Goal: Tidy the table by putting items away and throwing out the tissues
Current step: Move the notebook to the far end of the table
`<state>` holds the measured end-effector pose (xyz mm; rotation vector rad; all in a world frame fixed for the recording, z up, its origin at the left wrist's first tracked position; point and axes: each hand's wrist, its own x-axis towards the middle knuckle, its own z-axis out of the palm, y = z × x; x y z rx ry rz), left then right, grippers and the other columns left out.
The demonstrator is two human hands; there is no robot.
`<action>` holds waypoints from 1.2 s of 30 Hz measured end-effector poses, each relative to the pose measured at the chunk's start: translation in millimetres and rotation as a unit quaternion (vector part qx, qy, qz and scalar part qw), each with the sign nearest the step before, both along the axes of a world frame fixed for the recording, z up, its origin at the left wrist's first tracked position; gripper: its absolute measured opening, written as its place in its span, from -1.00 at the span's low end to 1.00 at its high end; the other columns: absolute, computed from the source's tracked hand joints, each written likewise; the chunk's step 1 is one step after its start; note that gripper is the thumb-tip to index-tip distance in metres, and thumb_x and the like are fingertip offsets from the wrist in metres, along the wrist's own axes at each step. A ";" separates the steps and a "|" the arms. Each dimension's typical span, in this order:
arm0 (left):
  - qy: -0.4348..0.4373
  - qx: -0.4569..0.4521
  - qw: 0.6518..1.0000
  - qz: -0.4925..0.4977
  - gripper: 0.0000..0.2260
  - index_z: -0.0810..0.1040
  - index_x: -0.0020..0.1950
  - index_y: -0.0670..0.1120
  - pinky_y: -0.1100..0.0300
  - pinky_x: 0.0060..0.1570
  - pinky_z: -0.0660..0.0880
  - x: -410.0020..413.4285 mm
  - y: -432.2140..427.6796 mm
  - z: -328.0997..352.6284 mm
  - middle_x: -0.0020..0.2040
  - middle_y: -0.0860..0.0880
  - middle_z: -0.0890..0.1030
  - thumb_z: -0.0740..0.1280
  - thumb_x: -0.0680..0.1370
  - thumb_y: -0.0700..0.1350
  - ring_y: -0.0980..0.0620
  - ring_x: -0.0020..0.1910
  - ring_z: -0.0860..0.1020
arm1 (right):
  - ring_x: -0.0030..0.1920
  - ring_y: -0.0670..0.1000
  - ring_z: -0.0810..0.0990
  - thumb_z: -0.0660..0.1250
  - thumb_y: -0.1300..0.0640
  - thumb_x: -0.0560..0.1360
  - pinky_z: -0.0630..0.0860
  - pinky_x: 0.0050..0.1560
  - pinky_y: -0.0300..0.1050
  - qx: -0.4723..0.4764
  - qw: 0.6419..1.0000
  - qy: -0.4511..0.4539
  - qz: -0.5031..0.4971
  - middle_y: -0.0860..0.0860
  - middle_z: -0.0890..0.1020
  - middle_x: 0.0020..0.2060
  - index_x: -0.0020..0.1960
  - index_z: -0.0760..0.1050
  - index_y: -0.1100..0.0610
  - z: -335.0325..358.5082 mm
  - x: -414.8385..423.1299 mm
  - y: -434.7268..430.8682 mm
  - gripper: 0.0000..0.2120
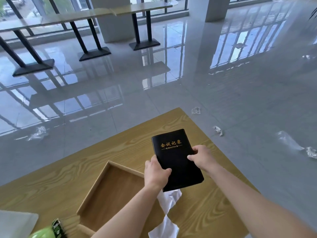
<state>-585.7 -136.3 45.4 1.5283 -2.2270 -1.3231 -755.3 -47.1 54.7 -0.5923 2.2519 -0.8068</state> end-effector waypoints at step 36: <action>-0.083 -0.246 0.909 -0.325 -0.28 0.18 0.52 0.02 0.04 0.38 0.37 -66.6 -2.3 -77.3 0.60 -0.18 -0.09 0.44 0.45 0.10 -0.11 0.57 -0.19 | 0.57 -0.13 -0.17 0.46 -0.16 0.41 0.05 0.56 -0.12 0.090 0.885 0.261 0.374 -0.08 -0.12 0.60 0.60 0.00 0.10 -79.7 -67.0 22.9 -0.04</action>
